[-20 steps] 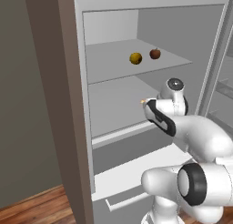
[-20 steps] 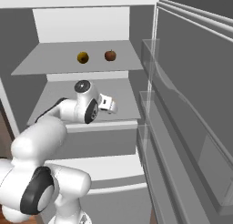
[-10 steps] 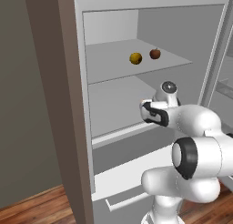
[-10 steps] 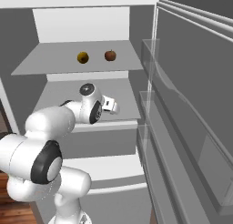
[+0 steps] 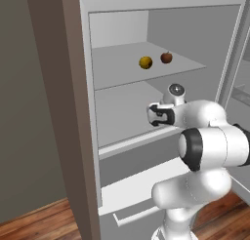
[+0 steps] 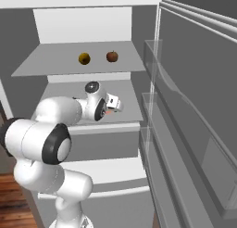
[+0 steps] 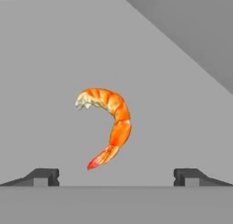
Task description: Open the fridge, remove the apple, lemon, and shrimp, and place them on any counter.
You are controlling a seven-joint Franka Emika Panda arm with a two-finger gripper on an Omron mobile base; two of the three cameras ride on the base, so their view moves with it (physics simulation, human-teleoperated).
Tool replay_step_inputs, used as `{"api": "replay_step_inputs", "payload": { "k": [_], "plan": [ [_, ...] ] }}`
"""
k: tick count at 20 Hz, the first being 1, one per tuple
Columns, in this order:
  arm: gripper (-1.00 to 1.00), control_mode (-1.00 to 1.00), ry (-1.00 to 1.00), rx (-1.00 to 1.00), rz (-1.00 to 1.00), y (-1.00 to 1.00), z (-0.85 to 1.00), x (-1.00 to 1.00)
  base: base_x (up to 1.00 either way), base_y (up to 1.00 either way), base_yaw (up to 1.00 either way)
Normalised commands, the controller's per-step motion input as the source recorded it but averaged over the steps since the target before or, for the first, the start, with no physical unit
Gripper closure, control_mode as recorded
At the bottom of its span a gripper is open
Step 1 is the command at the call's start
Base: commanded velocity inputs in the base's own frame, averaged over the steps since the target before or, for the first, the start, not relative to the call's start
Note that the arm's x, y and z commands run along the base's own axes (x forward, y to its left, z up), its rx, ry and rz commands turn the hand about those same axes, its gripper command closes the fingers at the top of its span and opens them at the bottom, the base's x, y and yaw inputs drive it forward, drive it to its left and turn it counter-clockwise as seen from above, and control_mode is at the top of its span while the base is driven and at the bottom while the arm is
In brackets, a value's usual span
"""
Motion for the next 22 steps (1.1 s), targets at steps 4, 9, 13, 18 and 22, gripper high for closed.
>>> {"api": "replay_step_inputs", "payload": {
  "k": [4,9,13,18,22],
  "plan": [
    [-1.00,-1.00,0.00,0.00,0.00,0.00,-0.07,0.35,0.00,0.00,0.00],
    [-1.00,-1.00,0.00,0.00,0.00,0.00,-0.15,0.32,0.00,0.00,0.00],
    [-1.00,-1.00,0.00,0.00,0.00,0.00,-0.21,0.28,0.00,0.00,0.00],
    [-1.00,-1.00,0.00,0.00,0.00,0.00,-0.33,0.05,0.00,0.00,0.00],
    [-1.00,-1.00,0.00,0.00,0.00,0.00,-0.30,0.09,0.00,0.00,0.00]
  ]
}}
